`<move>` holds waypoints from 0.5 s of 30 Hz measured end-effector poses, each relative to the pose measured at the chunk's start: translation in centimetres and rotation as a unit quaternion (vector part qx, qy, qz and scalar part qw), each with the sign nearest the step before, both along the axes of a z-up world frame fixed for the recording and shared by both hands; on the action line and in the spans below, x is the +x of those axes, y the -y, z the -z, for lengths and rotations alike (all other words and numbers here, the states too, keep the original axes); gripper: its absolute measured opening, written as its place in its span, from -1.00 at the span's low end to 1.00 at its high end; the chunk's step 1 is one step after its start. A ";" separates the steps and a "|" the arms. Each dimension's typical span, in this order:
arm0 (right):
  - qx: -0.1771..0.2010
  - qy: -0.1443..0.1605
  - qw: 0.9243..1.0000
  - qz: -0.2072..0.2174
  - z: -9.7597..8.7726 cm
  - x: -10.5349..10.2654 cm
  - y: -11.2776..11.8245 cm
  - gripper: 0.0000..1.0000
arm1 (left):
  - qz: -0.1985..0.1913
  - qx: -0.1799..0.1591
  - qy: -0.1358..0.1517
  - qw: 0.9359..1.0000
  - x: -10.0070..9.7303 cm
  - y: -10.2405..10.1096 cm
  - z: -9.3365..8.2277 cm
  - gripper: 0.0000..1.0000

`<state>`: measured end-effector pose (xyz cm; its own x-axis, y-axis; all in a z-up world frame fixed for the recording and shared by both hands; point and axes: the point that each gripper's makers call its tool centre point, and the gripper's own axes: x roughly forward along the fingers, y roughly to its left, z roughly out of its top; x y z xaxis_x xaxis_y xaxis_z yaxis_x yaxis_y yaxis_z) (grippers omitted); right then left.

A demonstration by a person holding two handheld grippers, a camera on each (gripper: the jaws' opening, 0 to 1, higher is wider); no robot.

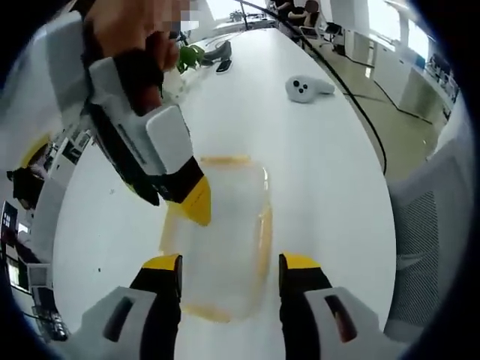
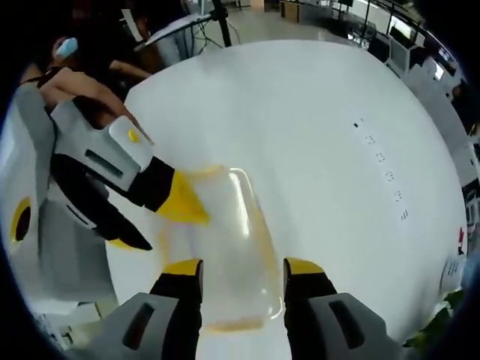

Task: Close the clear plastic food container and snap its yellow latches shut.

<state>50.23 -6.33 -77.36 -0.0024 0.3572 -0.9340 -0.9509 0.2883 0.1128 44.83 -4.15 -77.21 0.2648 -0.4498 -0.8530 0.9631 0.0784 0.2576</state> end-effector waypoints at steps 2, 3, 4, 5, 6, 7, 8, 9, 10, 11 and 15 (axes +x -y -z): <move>-0.001 0.002 1.000 -0.003 -0.2 -0.1 0.1 -0.13 | -0.003 0.001 -0.001 1.000 0.2 -0.3 0.0 0.08; -0.001 0.003 1.000 -0.003 -0.2 -0.2 0.1 -0.13 | -0.004 0.001 -0.002 1.000 0.3 -0.3 0.0 0.09; -0.001 0.006 1.000 -0.004 -0.4 -0.2 0.1 -0.13 | -0.005 0.001 -0.002 1.000 0.3 -0.5 0.0 0.10; 0.000 0.006 1.000 -0.005 -0.5 -0.3 0.1 -0.12 | -0.004 0.003 -0.002 1.000 0.4 -0.6 -0.1 0.10; 0.001 0.007 1.000 -0.006 -0.6 -0.3 0.1 -0.11 | -0.003 0.004 -0.001 1.000 0.4 -0.8 -0.1 0.12; 0.001 0.009 1.000 -0.007 -0.7 -0.4 0.2 -0.10 | -0.002 0.005 0.001 1.000 0.5 -0.9 -0.1 0.14; 0.002 0.011 1.000 -0.007 -0.9 -0.5 0.2 -0.09 | -0.003 0.005 0.003 1.000 0.6 -1.1 -0.2 0.15; 0.004 0.013 1.000 -0.008 -1.0 -0.6 0.1 -0.07 | -0.003 0.005 0.003 1.000 0.7 -1.3 -0.3 0.16; 0.006 0.014 1.000 -0.010 -1.1 -0.7 0.1 -0.05 | -0.004 0.006 0.003 1.000 0.8 -1.4 -0.3 0.18; 0.005 0.015 1.000 -0.013 -1.1 -0.9 0.1 -0.04 | -0.004 0.007 0.004 1.000 0.9 -1.5 -0.2 0.20; -0.015 0.026 0.999 -0.033 -0.8 -1.4 0.7 -0.02 | -0.005 0.009 0.007 1.000 1.3 -1.8 -0.1 0.23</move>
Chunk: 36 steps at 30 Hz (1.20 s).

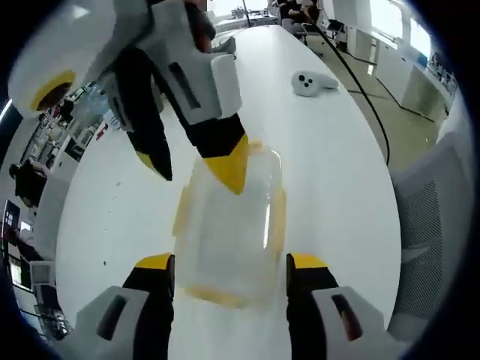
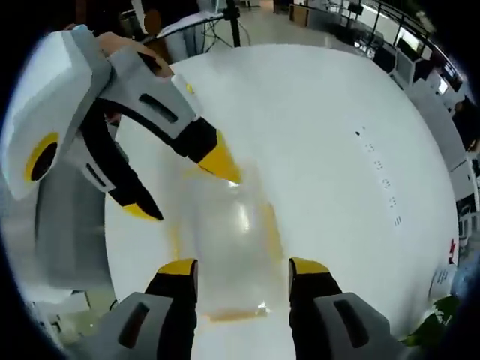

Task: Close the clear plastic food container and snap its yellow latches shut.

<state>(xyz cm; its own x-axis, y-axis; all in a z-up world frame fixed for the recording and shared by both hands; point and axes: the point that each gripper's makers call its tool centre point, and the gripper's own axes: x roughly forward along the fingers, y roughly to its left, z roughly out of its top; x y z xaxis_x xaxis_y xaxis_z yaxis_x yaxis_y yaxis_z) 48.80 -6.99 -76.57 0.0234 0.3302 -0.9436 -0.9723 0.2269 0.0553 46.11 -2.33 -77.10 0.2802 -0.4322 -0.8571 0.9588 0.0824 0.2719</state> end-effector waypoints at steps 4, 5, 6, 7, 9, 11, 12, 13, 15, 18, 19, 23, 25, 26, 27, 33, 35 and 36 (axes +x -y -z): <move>-0.004 0.000 1.000 -0.006 0.2 -0.6 0.1 0.01 | 0.002 0.004 -0.002 1.000 0.2 -0.3 0.3 0.26; -0.003 0.001 1.000 -0.006 0.2 -0.8 0.1 0.02 | 0.002 0.003 -0.003 1.000 0.3 -0.3 0.3 0.28; -0.003 0.001 1.000 -0.007 0.2 -0.8 0.1 0.03 | -0.001 0.001 -0.005 1.000 0.3 -0.4 0.3 0.29; -0.003 0.006 1.000 -0.009 0.2 -0.9 0.2 0.05 | -0.004 -0.001 -0.009 1.000 0.4 -0.4 0.3 0.30; -0.006 0.005 1.000 -0.012 0.2 -1.0 0.3 0.07 | 0.000 -0.001 -0.011 1.000 0.2 -0.5 0.4 0.33; -0.009 0.006 1.000 -0.015 0.3 -1.2 0.5 0.08 | 0.004 0.001 -0.015 1.000 0.1 -0.5 0.6 0.35; -0.009 0.006 1.000 -0.016 0.3 -1.3 0.6 0.09 | 0.008 0.002 -0.016 1.000 0.1 -0.6 0.7 0.37; -0.010 0.006 1.000 -0.016 0.3 -1.4 0.7 0.11 | 0.010 0.004 -0.015 1.000 0.2 -0.6 0.8 0.38; -0.009 0.007 1.000 -0.017 0.4 -1.7 0.8 0.16 | 0.012 0.007 -0.017 1.000 0.3 -0.7 1.1 0.39; -0.015 0.009 1.000 -0.024 0.8 -2.1 1.2 0.25 | 0.014 0.013 -0.020 1.000 0.3 -0.9 1.5 0.42; -0.017 0.008 0.999 -0.027 1.0 -2.3 1.3 0.27 | 0.015 0.014 -0.021 1.000 0.3 -0.9 1.6 0.43; -0.018 0.010 0.999 -0.025 1.4 -2.5 1.6 0.33 | 0.023 0.023 -0.025 0.999 0.1 -0.8 2.3 0.45; -0.016 0.017 0.999 -0.026 1.5 -2.5 1.7 0.37 | 0.023 0.025 -0.027 0.999 0.0 -0.7 2.3 0.45; -0.017 0.018 0.999 -0.027 1.5 -2.6 1.7 0.38 | 0.023 0.025 -0.027 0.999 0.0 -0.7 2.3 0.45; -0.021 0.019 0.999 -0.030 1.7 -2.5 1.8 0.38 | 0.026 0.025 -0.025 0.999 0.0 -0.6 2.4 0.46; -0.023 0.034 0.999 -0.034 2.0 -2.2 1.9 0.42 | 0.028 0.023 -0.020 0.999 0.4 -0.1 2.4 0.46; -0.026 0.034 0.998 -0.037 2.3 -2.3 2.0 0.45 | 0.028 0.024 -0.016 0.999 0.6 0.0 2.5 0.45; -0.025 0.039 0.998 -0.037 2.4 -2.2 1.9 0.48 | 0.022 0.022 -0.016 0.999 0.7 0.1 2.5 0.46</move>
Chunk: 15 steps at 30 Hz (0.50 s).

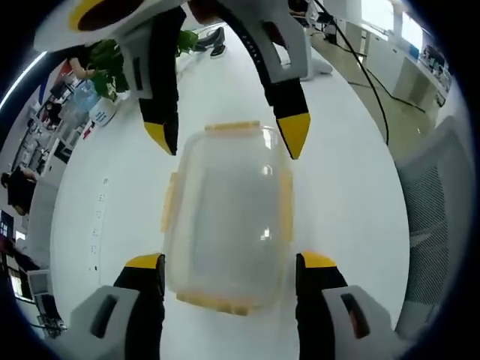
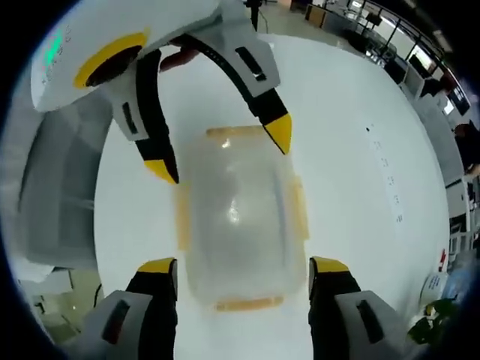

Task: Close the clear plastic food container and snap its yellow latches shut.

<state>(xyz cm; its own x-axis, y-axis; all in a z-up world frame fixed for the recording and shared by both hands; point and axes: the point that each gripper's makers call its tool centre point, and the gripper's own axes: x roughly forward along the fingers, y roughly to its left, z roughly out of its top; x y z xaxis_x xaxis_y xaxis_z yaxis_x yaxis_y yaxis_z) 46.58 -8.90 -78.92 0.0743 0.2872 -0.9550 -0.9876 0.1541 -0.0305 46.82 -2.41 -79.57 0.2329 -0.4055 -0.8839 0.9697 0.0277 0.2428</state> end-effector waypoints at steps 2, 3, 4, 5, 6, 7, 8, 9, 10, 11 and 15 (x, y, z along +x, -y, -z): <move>-0.001 -0.002 1.000 -0.001 0.3 -0.1 0.0 0.48 | -0.003 -0.002 0.002 1.000 0.1 0.1 -0.1 0.47; -0.002 0.000 1.000 -0.002 0.3 -0.1 0.0 0.48 | -0.002 -0.002 0.002 1.000 0.1 0.2 -0.2 0.48; -0.003 0.005 1.000 -0.004 0.4 0.0 0.0 0.49 | -0.001 -0.002 0.004 1.000 0.1 0.2 -0.2 0.48; -0.004 0.008 1.000 -0.004 0.5 0.1 0.0 0.49 | 0.001 -0.004 0.007 1.000 0.2 0.3 -0.3 0.49; -0.004 0.010 1.000 -0.003 0.5 0.2 0.0 0.50 | 0.000 -0.006 0.010 1.000 0.4 0.3 -0.6 0.49; -0.001 0.014 1.000 -0.002 0.5 0.3 -0.1 0.51 | 0.000 -0.008 0.011 1.000 0.5 0.4 -0.7 0.50; -0.002 0.018 1.000 -0.002 0.5 0.4 -0.2 0.51 | 0.001 -0.009 0.014 1.000 0.8 0.3 -0.7 0.50; -0.002 0.017 1.000 -0.002 0.6 0.4 -0.2 0.51 | 0.001 -0.008 0.017 1.000 1.0 0.3 -0.7 0.50; -0.002 0.017 1.000 -0.002 0.7 0.4 -0.2 0.51 | 0.000 -0.007 0.017 1.000 1.0 0.2 -0.6 0.51; -0.002 0.018 1.000 -0.003 0.8 0.5 -0.2 0.51 | -0.001 -0.005 0.015 1.000 1.2 0.1 -0.4 0.53; -0.004 0.016 1.000 -0.001 1.2 0.5 0.0 0.52 | 0.006 -0.001 0.014 1.000 1.0 0.4 0.3 0.57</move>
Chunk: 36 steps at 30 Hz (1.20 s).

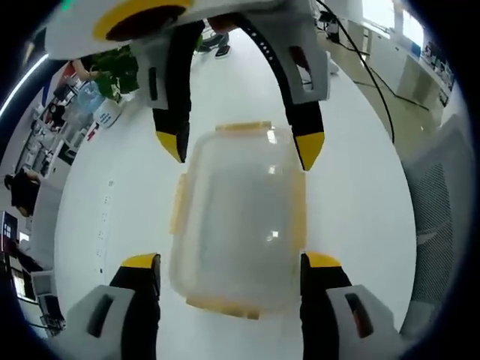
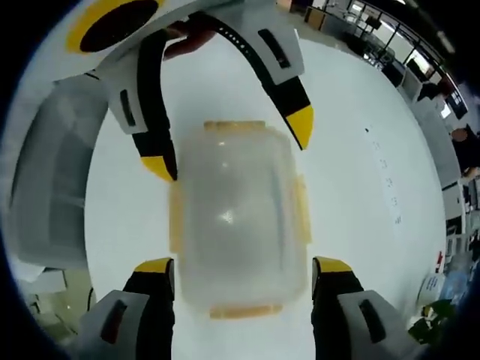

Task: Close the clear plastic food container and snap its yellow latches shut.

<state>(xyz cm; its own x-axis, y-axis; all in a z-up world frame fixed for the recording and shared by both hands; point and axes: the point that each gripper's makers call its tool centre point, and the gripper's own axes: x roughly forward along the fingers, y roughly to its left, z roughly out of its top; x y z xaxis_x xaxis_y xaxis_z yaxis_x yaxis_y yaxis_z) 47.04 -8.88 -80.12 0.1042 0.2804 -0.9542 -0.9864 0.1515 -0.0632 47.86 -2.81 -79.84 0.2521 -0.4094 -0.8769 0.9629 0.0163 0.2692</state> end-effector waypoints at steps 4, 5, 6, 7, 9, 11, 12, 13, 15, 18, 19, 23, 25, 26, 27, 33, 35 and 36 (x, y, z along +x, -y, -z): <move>-0.002 -0.001 1.000 -0.001 0.6 0.0 0.1 0.53 | 0.011 0.011 -0.003 1.000 -0.3 0.2 0.9 0.57; -0.004 0.002 1.000 -0.001 0.7 0.1 0.1 0.52 | 0.017 0.014 0.000 1.000 -0.4 0.3 1.0 0.58; -0.003 0.001 1.000 0.000 0.8 0.1 0.1 0.52 | 0.019 0.016 0.001 1.000 -0.4 0.3 1.1 0.58; 0.000 -0.001 1.000 0.001 0.9 0.0 0.0 0.52 | 0.022 0.020 -0.001 1.000 -0.4 0.3 1.4 0.59; -0.003 -0.001 1.000 -0.003 1.1 -0.1 0.0 0.52 | 0.027 0.021 0.003 0.999 -0.3 0.3 1.6 0.61; -0.003 -0.001 1.000 -0.004 1.1 -0.1 -0.1 0.52 | 0.029 0.025 0.002 0.999 -0.1 0.2 1.8 0.60; -0.003 -0.001 1.000 -0.004 1.1 -0.1 -0.1 0.52 | 0.032 0.026 0.005 0.999 -0.1 0.2 1.8 0.59; -0.004 -0.002 1.000 -0.004 1.1 -0.1 -0.1 0.52 | 0.036 0.030 0.009 0.999 -0.1 0.1 1.7 0.58; -0.003 -0.002 1.000 -0.003 1.0 -0.1 -0.1 0.51 | 0.035 0.029 0.008 0.999 -0.1 0.1 1.8 0.58; -0.003 -0.003 1.000 -0.003 1.1 0.0 -0.1 0.50 | 0.034 0.030 0.009 0.999 0.0 0.1 1.8 0.57; -0.005 -0.004 1.000 -0.003 1.1 0.0 -0.1 0.50 | 0.033 0.031 0.009 0.999 -0.1 0.1 1.7 0.57; -0.008 -0.004 1.000 -0.005 1.1 0.0 -0.1 0.50 | 0.031 0.027 0.008 0.999 -0.1 0.1 1.8 0.57; -0.009 -0.005 1.000 -0.007 1.0 -0.1 -0.1 0.50 | 0.030 0.027 0.007 0.999 -0.2 0.0 1.7 0.57; -0.009 -0.005 1.000 -0.007 1.0 -0.1 -0.2 0.50 | 0.029 0.027 0.007 0.999 -0.3 0.0 1.7 0.57; -0.009 -0.005 1.000 -0.008 1.0 -0.3 -0.3 0.50 | 0.029 0.027 0.007 0.999 -0.4 -0.2 1.7 0.57; -0.010 -0.008 1.000 -0.014 1.1 -0.9 -1.2 0.50 | 0.024 0.025 0.005 0.999 -1.1 -1.0 1.7 0.56; -0.010 -0.008 1.000 -0.015 1.0 -1.1 -1.5 0.50 | 0.021 0.024 0.004 0.999 -1.2 -1.4 1.7 0.56; -0.010 -0.008 1.000 -0.016 1.0 -1.1 -1.8 0.50 | 0.020 0.025 0.004 0.999 -1.4 -1.6 1.7 0.56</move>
